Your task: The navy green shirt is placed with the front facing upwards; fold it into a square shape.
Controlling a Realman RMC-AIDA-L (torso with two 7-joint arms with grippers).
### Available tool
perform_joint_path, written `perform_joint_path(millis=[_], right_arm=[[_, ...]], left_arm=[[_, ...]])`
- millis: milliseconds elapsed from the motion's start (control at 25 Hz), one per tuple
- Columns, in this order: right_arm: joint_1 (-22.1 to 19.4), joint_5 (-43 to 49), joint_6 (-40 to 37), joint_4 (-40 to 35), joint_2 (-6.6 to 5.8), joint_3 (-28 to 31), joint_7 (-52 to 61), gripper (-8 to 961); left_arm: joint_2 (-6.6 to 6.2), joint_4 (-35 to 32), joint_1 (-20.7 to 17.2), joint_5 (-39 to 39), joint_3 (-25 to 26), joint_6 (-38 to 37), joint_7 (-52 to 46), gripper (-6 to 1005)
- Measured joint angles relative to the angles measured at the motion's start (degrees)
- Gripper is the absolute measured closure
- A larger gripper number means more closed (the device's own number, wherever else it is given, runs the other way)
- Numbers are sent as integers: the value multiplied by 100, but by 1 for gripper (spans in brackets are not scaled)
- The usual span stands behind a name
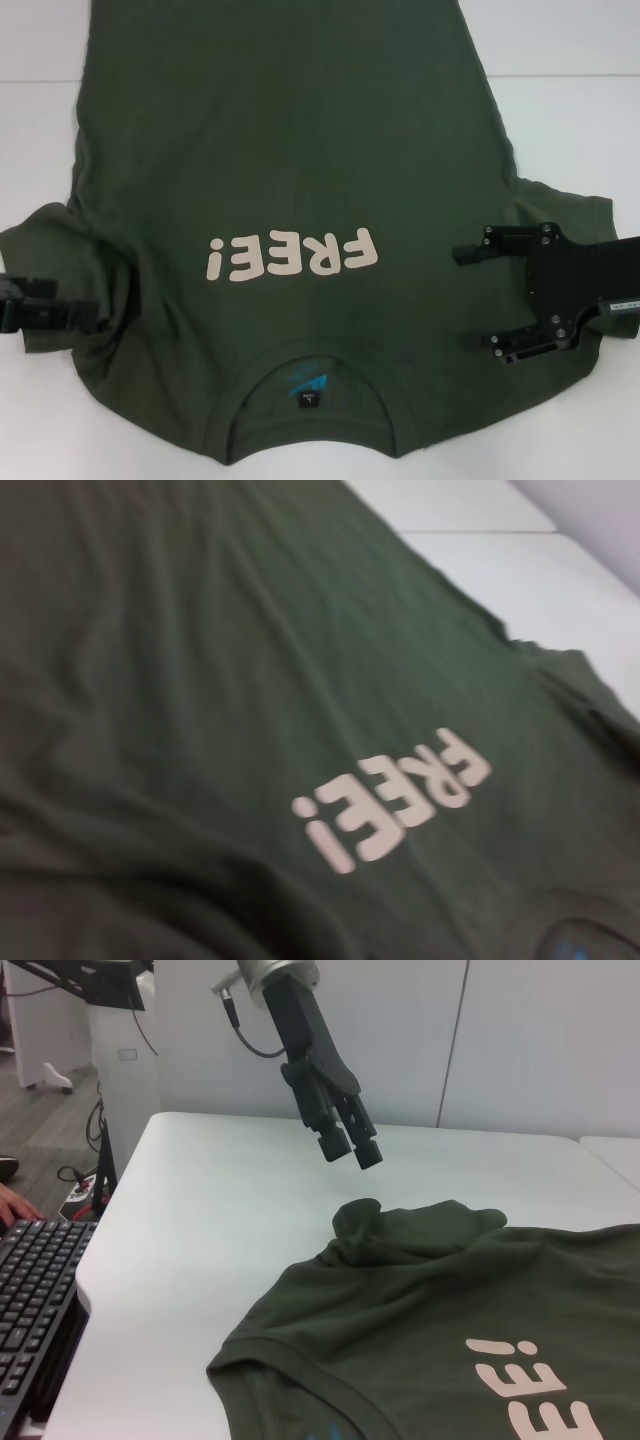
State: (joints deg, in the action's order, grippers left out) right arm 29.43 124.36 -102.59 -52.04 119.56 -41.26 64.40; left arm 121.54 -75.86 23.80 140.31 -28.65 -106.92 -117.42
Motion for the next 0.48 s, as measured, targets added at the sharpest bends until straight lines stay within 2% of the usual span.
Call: perform_joint_path(millis=[480], right_arm=[[11,0,-58,-5,-21,-14,1,39]], left_arm=[[3,392,87,1091,-521,942,-74,220]])
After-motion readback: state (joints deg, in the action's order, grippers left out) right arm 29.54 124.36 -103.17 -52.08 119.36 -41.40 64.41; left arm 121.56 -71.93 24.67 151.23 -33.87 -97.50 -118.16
